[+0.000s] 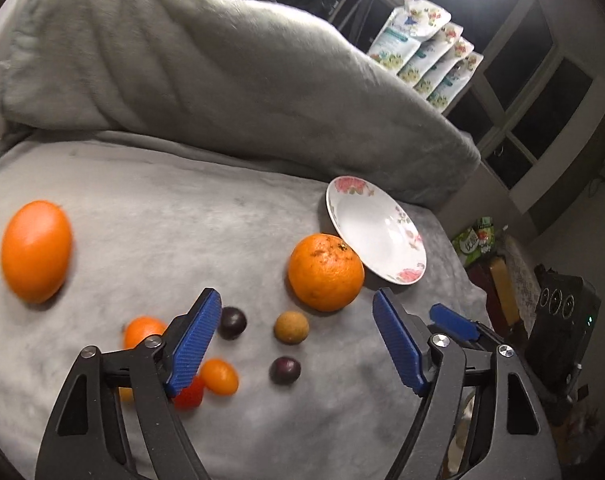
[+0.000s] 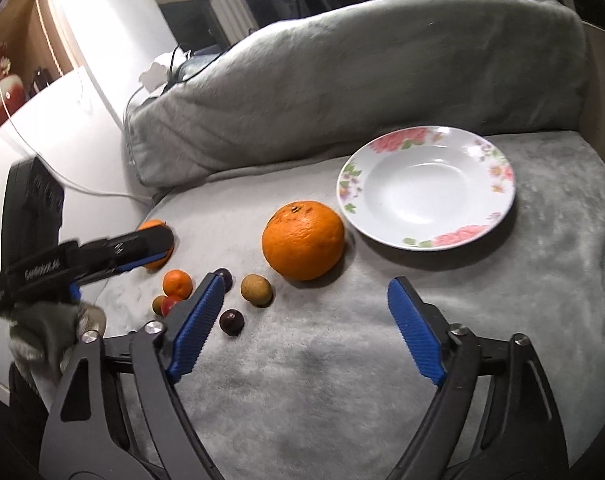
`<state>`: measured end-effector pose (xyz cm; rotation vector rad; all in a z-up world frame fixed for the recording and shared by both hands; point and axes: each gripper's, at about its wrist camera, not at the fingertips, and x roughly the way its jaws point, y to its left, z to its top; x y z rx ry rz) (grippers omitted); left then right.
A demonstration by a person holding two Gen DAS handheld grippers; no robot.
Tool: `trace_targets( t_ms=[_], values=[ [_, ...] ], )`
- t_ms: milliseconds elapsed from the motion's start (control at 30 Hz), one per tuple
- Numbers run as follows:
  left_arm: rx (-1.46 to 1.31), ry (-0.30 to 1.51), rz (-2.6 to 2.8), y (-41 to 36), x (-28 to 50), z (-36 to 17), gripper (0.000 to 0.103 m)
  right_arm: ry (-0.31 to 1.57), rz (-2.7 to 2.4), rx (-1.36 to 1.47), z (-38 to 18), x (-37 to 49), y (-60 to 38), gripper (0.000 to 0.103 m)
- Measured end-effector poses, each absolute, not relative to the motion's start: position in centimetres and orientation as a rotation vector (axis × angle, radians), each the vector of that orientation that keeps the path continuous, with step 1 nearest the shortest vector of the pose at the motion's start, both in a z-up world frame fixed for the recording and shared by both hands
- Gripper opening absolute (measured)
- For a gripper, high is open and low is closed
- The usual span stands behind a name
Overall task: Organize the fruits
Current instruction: 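Move the right tool to the large orange beside the plate, then grasp the large orange with the right tool, carry it onto the plate, release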
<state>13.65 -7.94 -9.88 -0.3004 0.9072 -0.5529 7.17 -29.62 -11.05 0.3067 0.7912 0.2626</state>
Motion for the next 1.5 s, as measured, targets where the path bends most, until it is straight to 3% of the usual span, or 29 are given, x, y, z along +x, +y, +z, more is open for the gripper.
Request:
trace_targets(
  t_ms=[367, 700, 900, 1033, 1133, 1500],
  values=[
    [-0.373, 1.055, -0.623, -10.4, 18.6, -12.4, 0.069, 0.852, 0.306, 0.278, -13.5, 10.5, -27.6, 0.066],
    [-0.444, 1.125, -0.665, -11.3, 20.4, -13.6, 0.069, 0.87, 0.308, 0.294, -14.6, 12.2, -27.4, 0.065],
    [-0.448, 1.145, -0.67, -11.6, 20.5, -14.1, 0.063, 0.885, 0.308, 0.31, -15.0, 12.8, -27.7, 0.063],
    [-0.437, 1.16, -0.673, -11.8, 20.6, -14.5, 0.052, 0.891, 0.31, 0.307, -15.0, 13.4, -27.4, 0.062],
    [-0.428, 1.157, -0.679, -12.1, 20.6, -14.5, 0.052, 0.899, 0.315, 0.306, -15.2, 13.8, -27.1, 0.056],
    [-0.383, 1.133, -0.662, -12.5, 20.0, -13.9, 0.049, 0.893, 0.308, 0.301, -15.4, 13.7, -27.2, 0.053]
  ],
)
